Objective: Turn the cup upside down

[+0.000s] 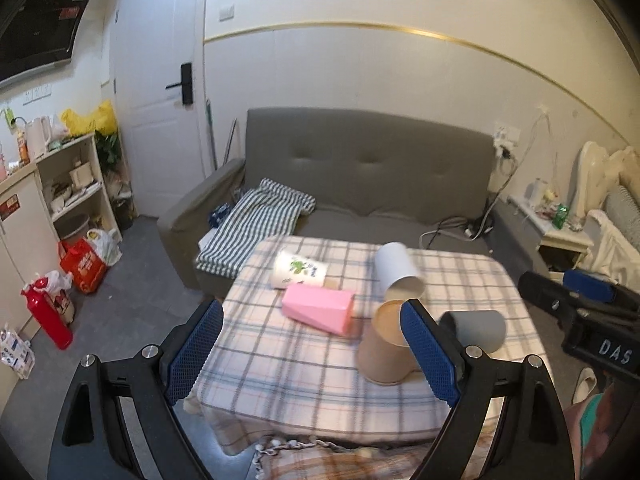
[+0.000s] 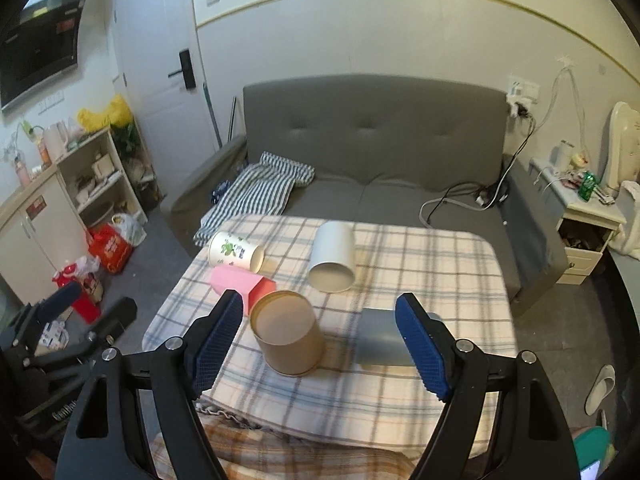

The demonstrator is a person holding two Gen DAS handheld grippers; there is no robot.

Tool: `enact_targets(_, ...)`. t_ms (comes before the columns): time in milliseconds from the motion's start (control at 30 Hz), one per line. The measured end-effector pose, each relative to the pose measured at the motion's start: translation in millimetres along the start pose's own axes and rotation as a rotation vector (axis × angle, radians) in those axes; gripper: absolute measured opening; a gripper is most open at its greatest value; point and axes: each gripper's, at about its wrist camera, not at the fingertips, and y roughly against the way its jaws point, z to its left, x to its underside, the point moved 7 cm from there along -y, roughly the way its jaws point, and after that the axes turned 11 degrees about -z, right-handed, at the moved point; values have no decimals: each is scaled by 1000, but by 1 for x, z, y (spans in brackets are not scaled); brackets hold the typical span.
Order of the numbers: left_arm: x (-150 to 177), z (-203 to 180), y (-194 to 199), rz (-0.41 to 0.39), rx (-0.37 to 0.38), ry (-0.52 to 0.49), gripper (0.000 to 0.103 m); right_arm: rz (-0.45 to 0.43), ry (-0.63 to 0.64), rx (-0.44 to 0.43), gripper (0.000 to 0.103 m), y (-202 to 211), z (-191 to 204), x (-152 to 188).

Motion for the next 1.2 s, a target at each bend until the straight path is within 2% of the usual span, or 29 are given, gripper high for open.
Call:
enact_targets(67,0,-8,11,-28,2,-17,93,-26,-16,4,87,12,-8,5)
enact_targets(167,0,-15,23,-86,-13,-33,103,-64,-26,12,92,27,-18,15)
enact_targets(200,0,-16,26,-99,-17,-35,103,-83,-23,18,93,31,-22,18)
enact_targets(267,2,-20,29,-118,-17,-36,103,-95,-18,37,103,35,-28,26)
enact_targets(633,21,-19,20,-80,-24,-54,103,-83,-51,57,103,31,-44,47)
enact_targets(867,25,-18,20,-76,-46,-56,103,-91,-39,53,103,33,-41,44)
enact_targets(1200,26,-16,21,-73,-35,-60,103,-77,-44,58,103,31,-40,44)
